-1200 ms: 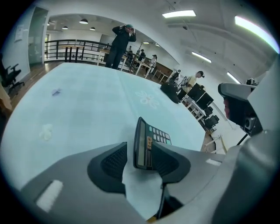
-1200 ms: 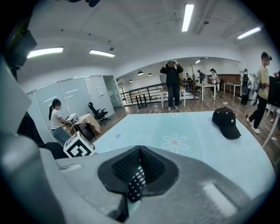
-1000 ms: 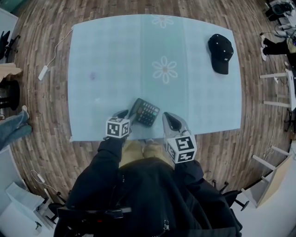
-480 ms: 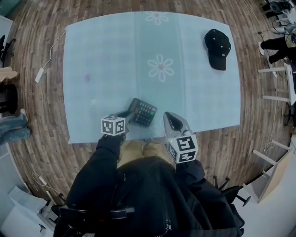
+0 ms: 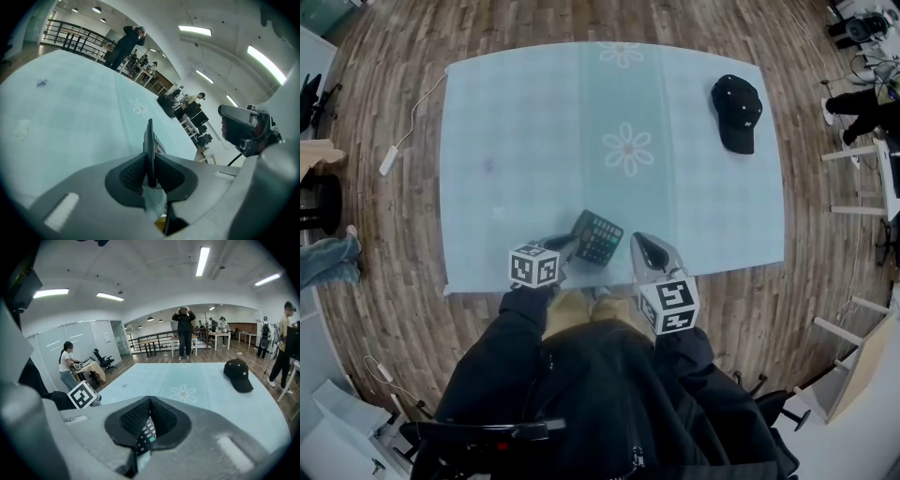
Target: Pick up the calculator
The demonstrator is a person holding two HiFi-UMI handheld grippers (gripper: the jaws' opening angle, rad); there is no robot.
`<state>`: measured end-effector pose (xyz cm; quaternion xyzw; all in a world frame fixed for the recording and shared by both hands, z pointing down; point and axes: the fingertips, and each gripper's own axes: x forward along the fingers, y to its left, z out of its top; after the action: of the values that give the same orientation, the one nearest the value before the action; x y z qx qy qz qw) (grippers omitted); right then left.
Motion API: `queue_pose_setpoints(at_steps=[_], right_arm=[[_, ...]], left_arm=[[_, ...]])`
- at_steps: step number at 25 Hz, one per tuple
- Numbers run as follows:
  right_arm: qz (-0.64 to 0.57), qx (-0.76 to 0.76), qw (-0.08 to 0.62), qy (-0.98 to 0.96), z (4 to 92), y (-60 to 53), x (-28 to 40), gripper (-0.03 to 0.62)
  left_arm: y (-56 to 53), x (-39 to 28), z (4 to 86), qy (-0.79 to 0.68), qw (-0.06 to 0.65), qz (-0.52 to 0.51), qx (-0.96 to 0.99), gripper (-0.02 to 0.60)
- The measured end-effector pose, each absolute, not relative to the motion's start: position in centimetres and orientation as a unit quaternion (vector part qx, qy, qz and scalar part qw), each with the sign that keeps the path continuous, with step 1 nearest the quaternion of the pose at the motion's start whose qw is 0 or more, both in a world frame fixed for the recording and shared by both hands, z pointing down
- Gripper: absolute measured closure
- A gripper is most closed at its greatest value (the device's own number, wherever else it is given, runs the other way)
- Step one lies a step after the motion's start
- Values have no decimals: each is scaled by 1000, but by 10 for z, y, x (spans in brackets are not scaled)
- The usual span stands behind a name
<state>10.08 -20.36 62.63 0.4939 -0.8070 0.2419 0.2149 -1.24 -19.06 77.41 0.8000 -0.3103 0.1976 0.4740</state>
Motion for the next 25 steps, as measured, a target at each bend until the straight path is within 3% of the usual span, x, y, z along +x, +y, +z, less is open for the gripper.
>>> queue_pose_setpoints(at_steps=[6,25], right_arm=[[220,502,191,-815,600,-210,97,594],[66,534,61,-841,427,-259,83,594]], left_arm=[[-209,-20,717,-354,434,170,811,528],[-277,-59,448,-497,169,37,850,528]])
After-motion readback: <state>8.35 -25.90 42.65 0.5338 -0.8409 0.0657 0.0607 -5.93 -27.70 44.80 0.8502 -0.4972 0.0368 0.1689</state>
